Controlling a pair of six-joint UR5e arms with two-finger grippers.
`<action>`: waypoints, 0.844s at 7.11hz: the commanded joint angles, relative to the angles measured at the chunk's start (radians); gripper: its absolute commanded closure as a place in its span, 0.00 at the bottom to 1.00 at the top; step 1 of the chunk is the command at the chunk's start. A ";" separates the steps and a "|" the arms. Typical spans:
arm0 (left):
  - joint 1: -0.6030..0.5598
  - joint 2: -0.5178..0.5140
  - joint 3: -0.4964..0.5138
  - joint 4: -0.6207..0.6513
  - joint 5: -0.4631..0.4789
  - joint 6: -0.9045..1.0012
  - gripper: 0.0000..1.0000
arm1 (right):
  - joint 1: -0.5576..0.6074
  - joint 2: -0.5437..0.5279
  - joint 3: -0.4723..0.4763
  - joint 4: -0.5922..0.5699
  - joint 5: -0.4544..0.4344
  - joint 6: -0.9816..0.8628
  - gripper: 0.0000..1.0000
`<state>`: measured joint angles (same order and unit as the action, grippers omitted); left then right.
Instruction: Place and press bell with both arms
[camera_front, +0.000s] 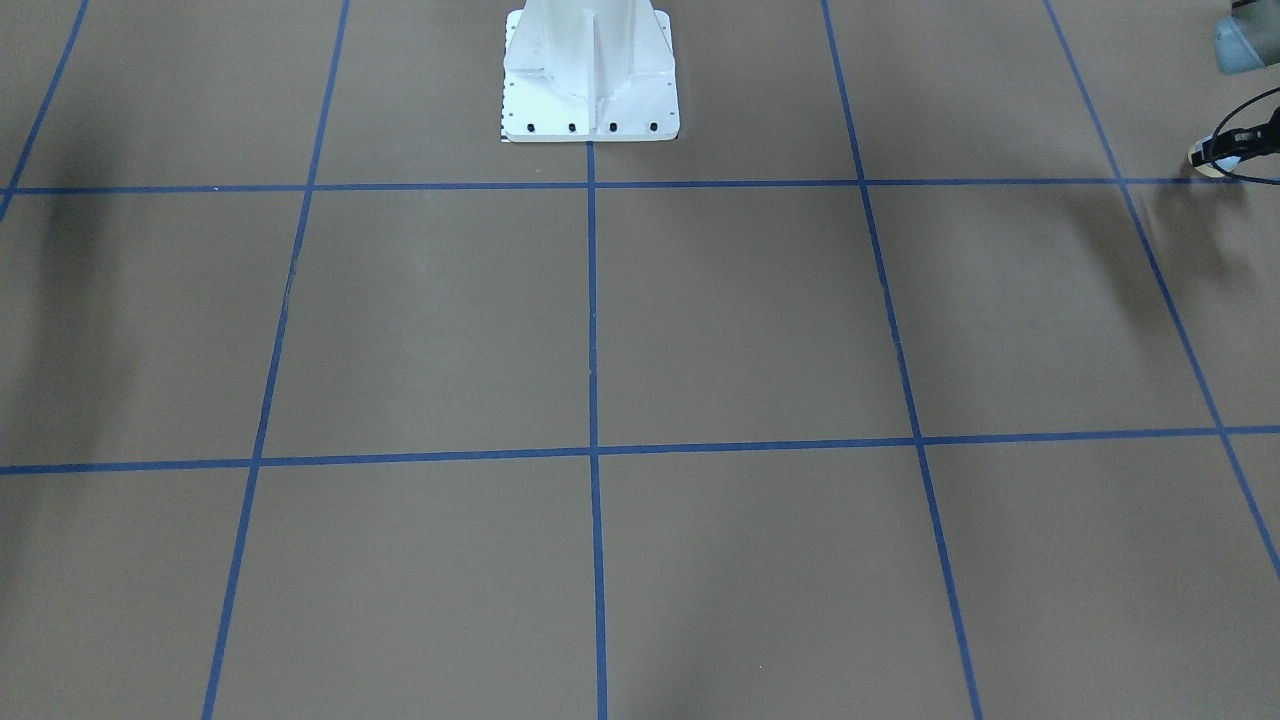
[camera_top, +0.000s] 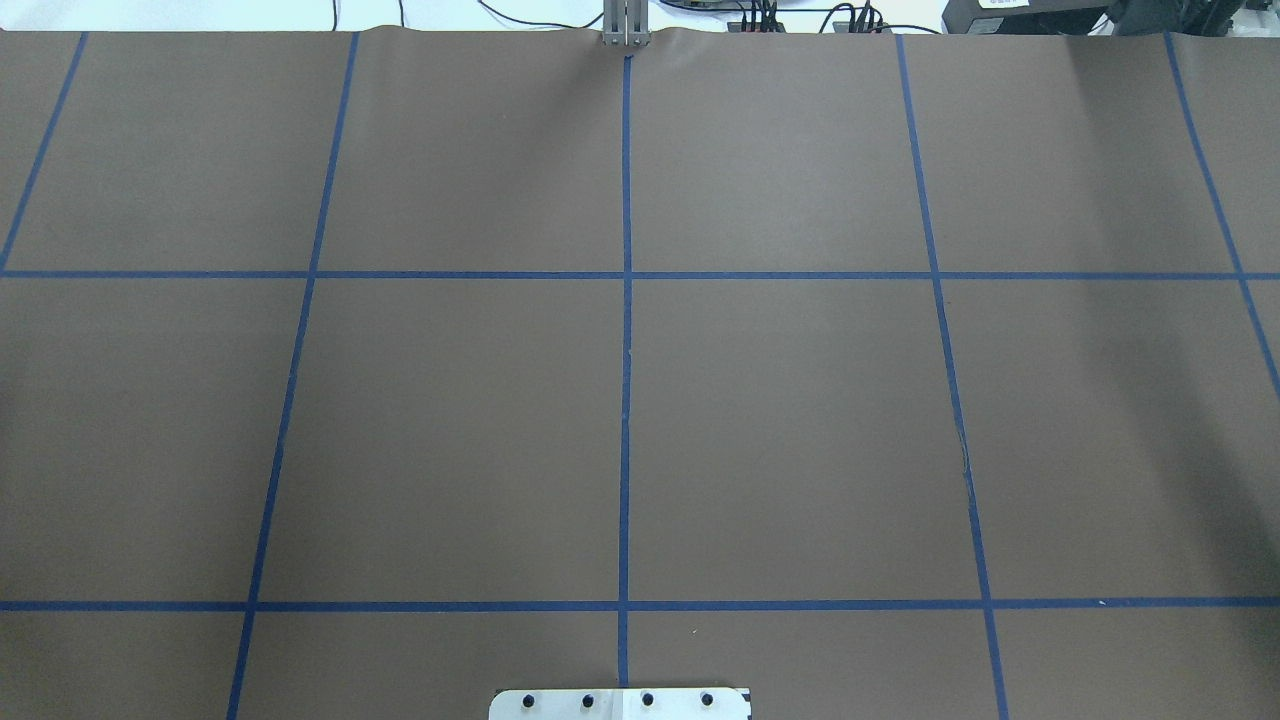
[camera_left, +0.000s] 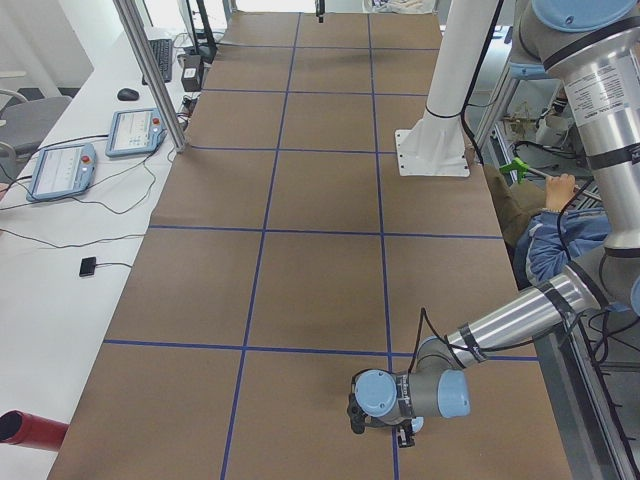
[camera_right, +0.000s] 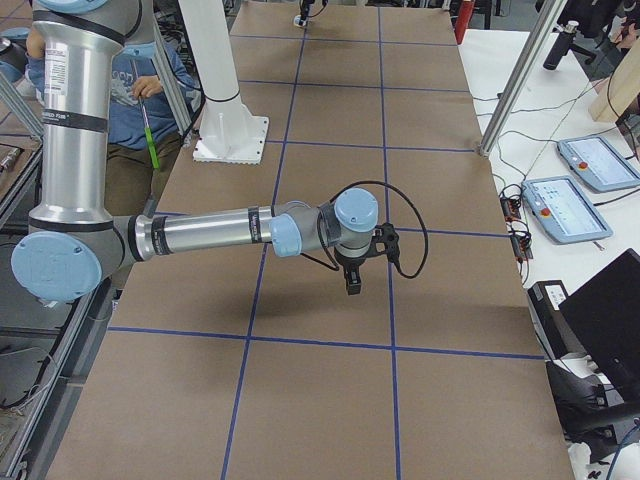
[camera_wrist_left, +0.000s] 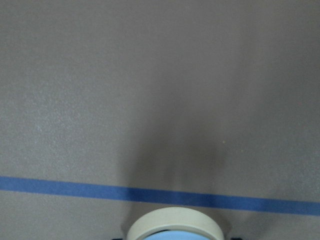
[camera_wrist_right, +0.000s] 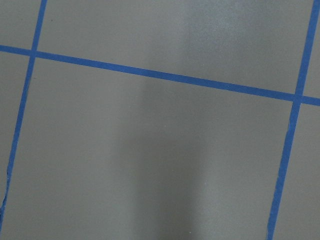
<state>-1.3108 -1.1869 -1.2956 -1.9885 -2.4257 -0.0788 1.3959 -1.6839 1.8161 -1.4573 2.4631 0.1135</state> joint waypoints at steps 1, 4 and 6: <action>0.001 0.004 -0.034 -0.026 -0.051 -0.009 1.00 | 0.002 -0.002 0.002 0.000 0.003 0.002 0.01; -0.001 0.006 -0.327 0.154 -0.044 -0.039 1.00 | 0.000 -0.005 0.003 0.000 0.007 0.014 0.01; 0.005 -0.153 -0.520 0.447 -0.042 -0.059 1.00 | -0.006 0.003 0.005 0.000 0.005 0.017 0.01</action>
<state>-1.3096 -1.2375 -1.7007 -1.7273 -2.4694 -0.1250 1.3942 -1.6866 1.8203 -1.4573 2.4694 0.1284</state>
